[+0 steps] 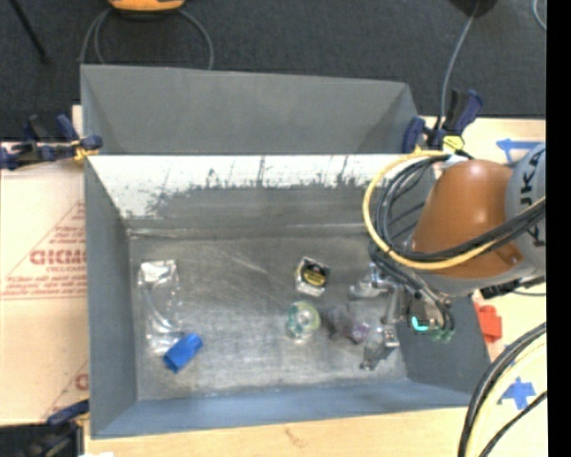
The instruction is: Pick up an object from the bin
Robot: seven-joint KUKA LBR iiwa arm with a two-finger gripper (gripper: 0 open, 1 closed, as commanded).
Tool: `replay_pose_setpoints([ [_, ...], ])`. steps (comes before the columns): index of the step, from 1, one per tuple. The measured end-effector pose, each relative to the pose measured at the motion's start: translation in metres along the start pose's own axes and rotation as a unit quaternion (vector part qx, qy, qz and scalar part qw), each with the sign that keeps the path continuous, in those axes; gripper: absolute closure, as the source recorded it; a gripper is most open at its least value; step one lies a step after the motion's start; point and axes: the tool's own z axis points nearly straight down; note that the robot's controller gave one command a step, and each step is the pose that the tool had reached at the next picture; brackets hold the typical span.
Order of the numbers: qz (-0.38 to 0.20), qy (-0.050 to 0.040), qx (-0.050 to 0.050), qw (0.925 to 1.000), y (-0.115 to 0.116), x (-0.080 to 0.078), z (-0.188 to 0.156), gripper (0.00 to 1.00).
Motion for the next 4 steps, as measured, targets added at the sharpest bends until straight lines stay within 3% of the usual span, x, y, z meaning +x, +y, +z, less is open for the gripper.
replay_pose_setpoints([
  [1,-0.183,-0.005,0.0,0.9831,0.02,-0.028,0.024,0.0],
  [2,-0.088,-0.0058,-0.001,0.9961,0.018,-0.035,0.072,0.0],
  [3,-0.089,-0.0092,0.0,0.996,0.017,-0.037,0.07,1.0],
  [4,-0.091,-0.0077,0.001,0.9958,0.022,-0.023,-0.069,1.0],
])
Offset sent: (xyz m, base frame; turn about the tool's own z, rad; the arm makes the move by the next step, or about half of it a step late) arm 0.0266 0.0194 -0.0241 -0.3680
